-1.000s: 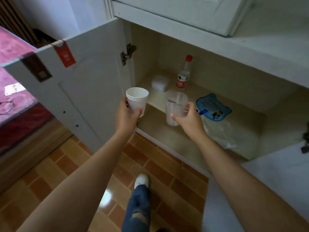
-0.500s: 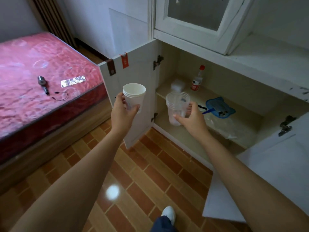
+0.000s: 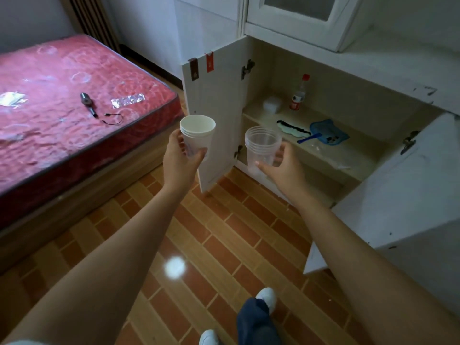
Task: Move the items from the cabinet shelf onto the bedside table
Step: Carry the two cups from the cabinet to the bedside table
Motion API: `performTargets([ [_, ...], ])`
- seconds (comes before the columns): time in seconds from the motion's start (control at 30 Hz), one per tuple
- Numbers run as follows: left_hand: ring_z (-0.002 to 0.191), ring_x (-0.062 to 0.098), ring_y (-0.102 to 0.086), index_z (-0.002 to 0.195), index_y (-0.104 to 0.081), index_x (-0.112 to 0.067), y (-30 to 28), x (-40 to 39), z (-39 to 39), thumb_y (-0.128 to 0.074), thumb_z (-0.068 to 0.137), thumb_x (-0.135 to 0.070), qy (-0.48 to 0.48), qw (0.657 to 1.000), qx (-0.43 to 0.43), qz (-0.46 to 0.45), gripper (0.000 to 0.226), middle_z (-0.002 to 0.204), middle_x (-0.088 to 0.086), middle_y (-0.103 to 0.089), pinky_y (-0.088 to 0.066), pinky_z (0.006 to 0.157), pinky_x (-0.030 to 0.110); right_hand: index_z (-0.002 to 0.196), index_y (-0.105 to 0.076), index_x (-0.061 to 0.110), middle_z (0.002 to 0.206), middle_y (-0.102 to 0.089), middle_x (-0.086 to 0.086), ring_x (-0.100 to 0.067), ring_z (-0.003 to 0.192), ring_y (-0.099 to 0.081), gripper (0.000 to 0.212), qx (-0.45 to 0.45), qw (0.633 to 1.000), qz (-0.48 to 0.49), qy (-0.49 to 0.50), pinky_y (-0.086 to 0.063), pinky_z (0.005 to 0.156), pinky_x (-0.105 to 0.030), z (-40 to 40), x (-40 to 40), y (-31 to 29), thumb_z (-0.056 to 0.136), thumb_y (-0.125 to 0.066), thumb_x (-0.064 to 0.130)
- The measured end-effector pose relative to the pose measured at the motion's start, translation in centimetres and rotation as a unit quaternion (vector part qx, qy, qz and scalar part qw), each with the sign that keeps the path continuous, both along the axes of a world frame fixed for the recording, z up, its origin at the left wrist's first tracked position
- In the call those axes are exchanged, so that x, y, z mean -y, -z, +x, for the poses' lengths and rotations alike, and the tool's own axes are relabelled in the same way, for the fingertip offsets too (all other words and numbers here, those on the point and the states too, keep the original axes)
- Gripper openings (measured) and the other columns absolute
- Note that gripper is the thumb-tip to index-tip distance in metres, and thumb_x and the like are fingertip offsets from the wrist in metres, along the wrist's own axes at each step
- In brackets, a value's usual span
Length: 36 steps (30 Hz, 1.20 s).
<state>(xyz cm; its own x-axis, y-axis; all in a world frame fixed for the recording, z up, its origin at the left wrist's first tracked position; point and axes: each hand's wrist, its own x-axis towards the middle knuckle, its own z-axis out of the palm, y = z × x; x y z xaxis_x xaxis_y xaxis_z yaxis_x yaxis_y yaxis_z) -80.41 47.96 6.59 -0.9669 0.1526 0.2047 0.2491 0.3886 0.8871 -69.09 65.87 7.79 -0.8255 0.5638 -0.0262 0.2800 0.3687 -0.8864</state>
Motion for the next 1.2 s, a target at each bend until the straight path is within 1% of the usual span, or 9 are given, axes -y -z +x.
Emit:
performTargets([
  [0.1, 0.102, 0.011, -0.053, 0.129, -0.043, -0.013, -0.8, 1.2, 2.7, -0.073, 0.077, -0.019, -0.012, 1.0, -0.004, 0.008, 0.06, 0.12, 0.003, -0.057, -0.043, 0.083, 0.023, 0.129, -0.038, 0.017, 0.116, -0.05, 0.008, -0.002, 0.095, -0.047, 0.06, -0.005, 1.0, -0.002, -0.011, -0.034, 0.062, -0.008, 2.5, 1.2, -0.8, 0.079, -0.07, 0.026],
  [0.23, 0.102, 0.008, -0.049, 0.13, -0.042, -0.01, -1.5, 3.1, 6.7, -0.072, 0.078, -0.016, -0.048, 0.999, -0.016, 0.018, 0.06, 0.121, 0.004, -0.055, -0.041, 0.081, 0.021, 0.132, -0.037, 0.018, 0.121, -0.051, 0.005, -0.004, 0.096, -0.049, 0.061, -0.009, 0.999, -0.016, -0.04, -0.039, 0.066, -0.011, 5.8, 2.2, -1.6, 0.08, -0.069, 0.027],
  [0.4, 0.102, 0.007, -0.047, 0.13, -0.041, -0.008, -1.3, 5.6, 13.3, -0.071, 0.079, -0.016, -0.102, 0.994, -0.028, 0.008, 0.06, 0.124, 0.008, -0.055, -0.04, 0.081, 0.02, 0.131, -0.036, 0.018, 0.116, -0.049, 0.007, -0.005, 0.097, -0.05, 0.062, -0.011, 0.995, -0.023, -0.101, -0.039, 0.063, -0.013, 9.9, 3.4, -1.7, 0.079, -0.069, 0.028],
  [0.53, 0.101, 0.007, -0.047, 0.13, -0.041, -0.008, -1.1, 8.3, 18.4, -0.071, 0.079, -0.015, -0.151, 0.988, -0.036, 0.009, 0.06, 0.123, 0.009, -0.055, -0.042, 0.08, 0.021, 0.13, -0.036, 0.019, 0.118, -0.05, 0.007, -0.008, 0.104, -0.051, 0.062, -0.026, 0.988, -0.03, -0.151, -0.041, 0.07, -0.015, 12.8, 5.2, -1.2, 0.079, -0.069, 0.027],
  [0.7, 0.105, 0.009, -0.047, 0.131, -0.04, -0.009, -1.3, 13.5, 23.5, -0.071, 0.079, -0.017, -0.218, 0.975, -0.042, -0.01, 0.061, 0.126, 0.009, -0.054, -0.043, 0.082, 0.022, 0.129, -0.038, 0.017, 0.111, -0.05, 0.008, 0.001, 0.091, -0.05, 0.059, -0.034, 0.975, -0.023, -0.217, -0.038, 0.064, -0.011, 14.8, 8.9, -0.8, 0.079, -0.069, 0.025],
  [0.87, 0.109, 0.01, -0.048, 0.132, -0.039, -0.011, -1.5, 19.9, 27.8, -0.07, 0.081, -0.02, -0.298, 0.954, -0.033, -0.028, 0.061, 0.129, 0.008, -0.052, -0.041, 0.081, 0.016, 0.128, -0.038, 0.016, 0.117, -0.052, 0.002, -0.012, 0.104, -0.052, 0.06, -0.033, 0.953, -0.029, -0.298, -0.042, 0.076, -0.018, 15.1, 14.7, 0.0, 0.078, -0.07, 0.025],
  [1.03, 0.114, 0.018, -0.05, 0.132, -0.039, -0.01, -1.5, 26.5, 31.9, -0.071, 0.08, -0.019, -0.387, 0.921, -0.02, -0.035, 0.062, 0.129, 0.01, -0.053, -0.041, 0.085, 0.022, 0.124, -0.039, 0.018, 0.11, -0.05, 0.008, 0.0, 0.091, -0.052, 0.056, -0.038, 0.924, -0.018, -0.38, -0.041, 0.072, -0.015, 15.1, 22.0, 0.2, 0.079, -0.07, 0.025],
  [1.13, 0.113, 0.014, -0.049, 0.132, -0.039, -0.012, -1.7, 30.7, 34.6, -0.071, 0.079, -0.02, -0.434, 0.9, -0.008, -0.029, 0.062, 0.13, 0.007, -0.052, -0.041, 0.085, 0.023, 0.125, -0.039, 0.014, 0.109, -0.051, 0.007, -0.006, 0.093, -0.053, 0.055, -0.039, 0.903, -0.017, -0.427, -0.041, 0.069, -0.012, 15.1, 26.5, 0.0, 0.079, -0.07, 0.022],
  [1.2, 0.114, 0.015, -0.049, 0.132, -0.039, -0.012, -1.7, 33.1, 36.2, -0.071, 0.079, -0.021, -0.464, 0.885, -0.001, -0.026, 0.062, 0.13, 0.007, -0.052, -0.04, 0.086, 0.023, 0.123, -0.04, 0.013, 0.11, -0.054, 0.005, -0.009, 0.096, -0.056, 0.054, -0.037, 0.89, -0.022, -0.455, -0.045, 0.074, -0.018, 15.2, 29.4, 0.1, 0.079, -0.07, 0.02],
])
